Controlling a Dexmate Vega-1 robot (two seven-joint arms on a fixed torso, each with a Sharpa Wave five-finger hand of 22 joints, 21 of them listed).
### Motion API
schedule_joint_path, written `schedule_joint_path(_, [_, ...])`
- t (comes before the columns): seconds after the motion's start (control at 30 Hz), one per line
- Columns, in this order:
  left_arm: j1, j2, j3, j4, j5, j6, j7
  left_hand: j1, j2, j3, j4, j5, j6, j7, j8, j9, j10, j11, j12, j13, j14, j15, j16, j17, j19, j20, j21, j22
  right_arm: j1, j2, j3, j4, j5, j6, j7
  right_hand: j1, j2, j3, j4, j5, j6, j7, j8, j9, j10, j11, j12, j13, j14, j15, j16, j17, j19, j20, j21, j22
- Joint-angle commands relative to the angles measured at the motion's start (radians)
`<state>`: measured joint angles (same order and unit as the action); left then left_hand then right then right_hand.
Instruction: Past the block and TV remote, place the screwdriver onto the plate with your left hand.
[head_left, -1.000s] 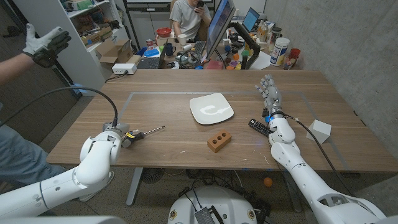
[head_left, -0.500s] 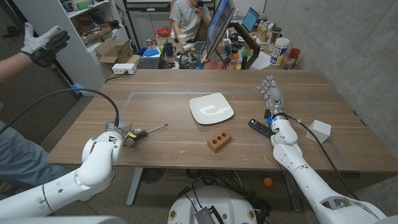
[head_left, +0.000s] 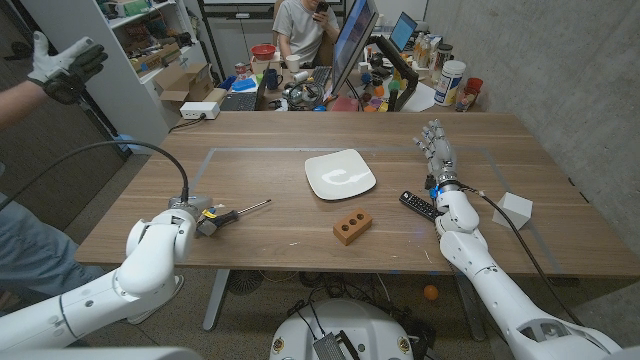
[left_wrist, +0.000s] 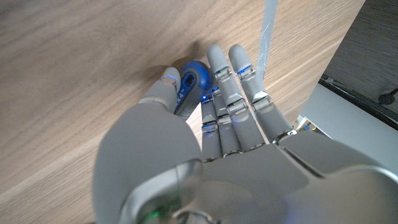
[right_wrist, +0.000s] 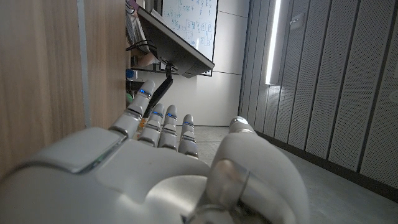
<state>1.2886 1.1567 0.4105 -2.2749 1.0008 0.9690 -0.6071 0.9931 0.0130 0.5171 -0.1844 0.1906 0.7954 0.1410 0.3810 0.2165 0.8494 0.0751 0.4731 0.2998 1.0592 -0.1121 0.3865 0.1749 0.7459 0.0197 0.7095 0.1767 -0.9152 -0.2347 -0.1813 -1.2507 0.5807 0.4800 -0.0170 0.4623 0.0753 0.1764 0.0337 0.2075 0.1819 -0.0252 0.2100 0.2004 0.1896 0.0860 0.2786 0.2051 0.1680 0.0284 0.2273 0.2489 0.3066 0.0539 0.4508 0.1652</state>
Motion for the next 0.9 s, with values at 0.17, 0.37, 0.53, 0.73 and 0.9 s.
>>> schedule_joint_path(0.17, [0.031,0.080,-0.035,-0.063,-0.172,0.056,0.064,0.072,0.080,0.041,0.019,0.007,0.190,-0.081,0.004,0.002,0.147,-0.149,-0.004,0.007,-0.013,0.002,-0.011,0.002,-0.009,0.007,-0.003,0.001,-0.016,-0.011,-0.010,-0.067,-0.011,-0.034,-0.030,-0.010,0.000,-0.001,-0.003,0.005,0.004,-0.006,-0.001,0.000,0.009,-0.002,-0.002,-0.001,0.010,-0.001,-0.001,-0.001,0.013,0.004,-0.005,0.003])
schedule_joint_path(0.37, [0.037,0.121,-0.056,-0.093,-0.259,0.079,0.096,0.073,0.080,0.039,0.019,0.007,0.193,-0.081,0.007,0.006,0.153,-0.154,-0.004,0.011,-0.017,0.008,-0.014,0.006,-0.018,0.011,-0.007,0.001,-0.021,-0.016,-0.014,-0.090,-0.018,-0.047,-0.042,-0.011,0.000,-0.001,-0.003,0.005,0.005,-0.006,-0.001,0.000,0.010,-0.002,-0.003,-0.001,0.011,0.000,-0.001,-0.002,0.015,0.004,-0.007,0.003])
schedule_joint_path(0.53, [0.083,0.172,-0.131,-0.121,-0.394,0.064,0.153,0.073,0.080,0.039,0.019,0.007,0.195,-0.088,0.010,0.011,0.156,-0.155,-0.004,0.014,-0.019,0.007,-0.018,0.006,-0.020,0.011,-0.007,0.001,-0.026,-0.020,-0.017,-0.107,-0.021,-0.057,-0.049,-0.011,0.001,-0.001,-0.004,0.006,0.004,-0.005,-0.001,0.000,0.012,-0.001,-0.004,0.000,0.011,0.000,-0.001,-0.002,0.016,0.004,-0.010,0.003])
schedule_joint_path(0.73, [0.128,0.229,-0.194,-0.149,-0.505,0.064,0.246,0.072,0.081,0.038,0.020,0.007,0.195,-0.085,0.013,0.016,0.155,-0.155,-0.007,0.018,-0.020,0.011,-0.020,0.008,-0.021,0.012,-0.008,0.001,-0.038,-0.026,-0.015,-0.132,-0.027,-0.066,-0.066,-0.012,0.002,-0.001,-0.005,0.006,0.004,-0.006,-0.001,0.000,0.014,0.001,-0.006,0.000,0.011,0.001,-0.002,-0.004,0.017,0.003,-0.013,0.003])
schedule_joint_path(0.9, [0.182,0.272,-0.282,-0.157,-0.617,0.023,0.317,0.071,0.083,0.037,0.021,0.006,0.193,-0.082,0.014,0.020,0.156,-0.153,-0.008,0.021,-0.022,0.009,-0.022,0.010,-0.023,0.012,-0.008,0.001,-0.047,-0.030,-0.014,-0.147,-0.030,-0.069,-0.077,-0.012,0.002,0.000,-0.006,0.006,0.005,-0.006,-0.001,0.000,0.016,-0.001,-0.007,0.000,0.012,0.001,-0.001,-0.005,0.019,0.003,-0.016,0.003])
